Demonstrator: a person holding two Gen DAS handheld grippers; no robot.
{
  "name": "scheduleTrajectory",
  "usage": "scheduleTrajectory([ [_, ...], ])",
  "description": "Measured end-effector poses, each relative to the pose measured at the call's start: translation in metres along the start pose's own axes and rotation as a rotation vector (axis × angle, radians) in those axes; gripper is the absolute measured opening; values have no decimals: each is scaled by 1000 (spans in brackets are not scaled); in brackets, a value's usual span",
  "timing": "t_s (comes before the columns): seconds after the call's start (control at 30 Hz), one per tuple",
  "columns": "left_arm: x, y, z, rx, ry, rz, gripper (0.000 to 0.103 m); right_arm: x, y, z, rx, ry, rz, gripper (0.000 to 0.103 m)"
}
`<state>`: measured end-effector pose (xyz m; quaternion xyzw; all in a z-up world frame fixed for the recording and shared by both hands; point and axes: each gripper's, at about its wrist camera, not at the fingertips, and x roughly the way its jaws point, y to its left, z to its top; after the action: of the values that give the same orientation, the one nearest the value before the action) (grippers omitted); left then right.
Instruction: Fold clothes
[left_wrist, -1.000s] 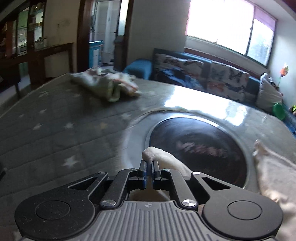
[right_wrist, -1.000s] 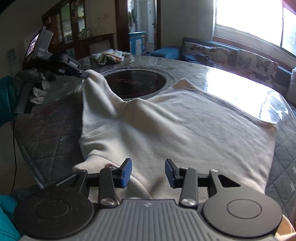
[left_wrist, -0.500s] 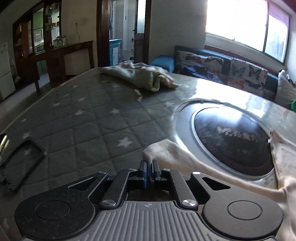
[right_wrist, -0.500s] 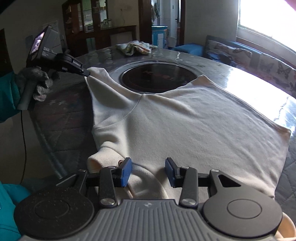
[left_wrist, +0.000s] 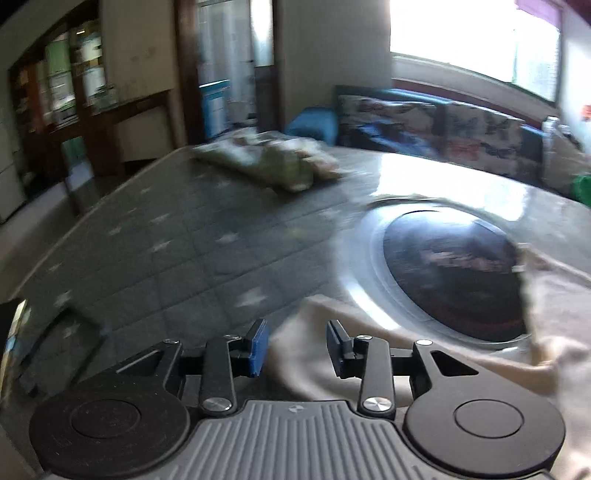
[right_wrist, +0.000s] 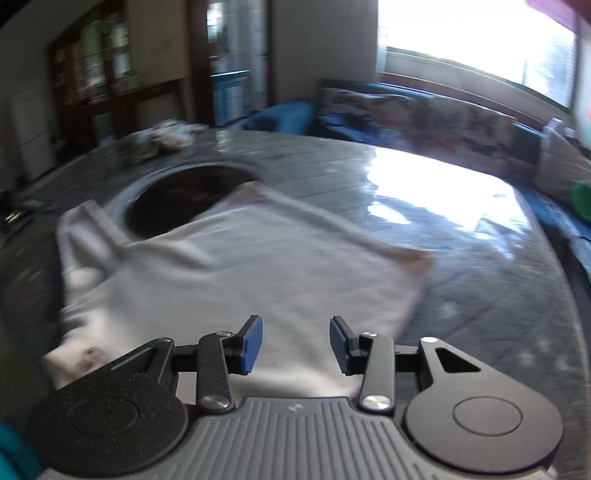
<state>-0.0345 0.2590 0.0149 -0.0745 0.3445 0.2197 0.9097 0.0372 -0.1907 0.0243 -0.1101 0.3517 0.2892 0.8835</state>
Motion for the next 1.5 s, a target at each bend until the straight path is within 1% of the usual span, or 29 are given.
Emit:
scheduleTrajectory([
  [0.1, 2, -35, 7, 54, -2, -90, 39, 13, -29, 7, 55, 3, -63, 40],
  [0.17, 9, -62, 14, 87, 4, -151, 39, 23, -44, 11, 91, 10, -86, 40],
  [0.27, 20, -101, 23, 139, 11, -221, 45, 38, -62, 16, 131, 20, -104, 40],
  [0.43, 53, -157, 43, 222, 25, -288, 46, 63, -81, 23, 178, 39, -126, 40],
  [0.57, 81, -191, 55, 267, 34, -319, 48, 77, -91, 26, 197, 55, -125, 39],
  [0.63, 92, -202, 57, 272, 46, -328, 49, 83, -94, 27, 198, 66, -120, 36],
  [0.67, 98, -206, 58, 273, 52, -328, 49, 85, -94, 27, 195, 71, -119, 31],
  [0.7, 105, -211, 59, 274, 58, -327, 49, 87, -95, 28, 193, 75, -116, 29],
  [0.77, 112, -215, 60, 268, 71, -344, 49, 91, -95, 29, 188, 82, -109, 26],
  [0.87, 120, -220, 61, 267, 81, -368, 48, 96, -93, 33, 170, 80, -105, 14],
  [0.9, 122, -222, 60, 270, 85, -377, 38, 97, -92, 35, 161, 80, -107, 11],
  [0.93, 124, -224, 59, 273, 90, -386, 23, 98, -91, 37, 150, 81, -110, 10],
  [0.97, 125, -225, 58, 277, 90, -389, 22, 100, -89, 39, 139, 83, -111, 9],
  [1.0, 126, -226, 58, 283, 82, -390, 13, 102, -87, 41, 128, 86, -111, 8],
  [1.03, 125, -227, 58, 285, 75, -392, 10, 103, -86, 43, 117, 88, -112, 7],
  [1.07, 125, -227, 58, 287, 69, -393, 9, 105, -85, 45, 105, 89, -116, 6],
  [1.13, 123, -225, 58, 294, 40, -358, 9, 108, -83, 49, 93, 87, -124, 5],
  [1.27, 125, -208, 63, 262, 18, -307, 8, 115, -79, 59, 69, 78, -141, 4],
  [1.5, 141, -167, 80, 214, 28, -225, 8, 159, -60, 94, 3, 69, -134, 4],
])
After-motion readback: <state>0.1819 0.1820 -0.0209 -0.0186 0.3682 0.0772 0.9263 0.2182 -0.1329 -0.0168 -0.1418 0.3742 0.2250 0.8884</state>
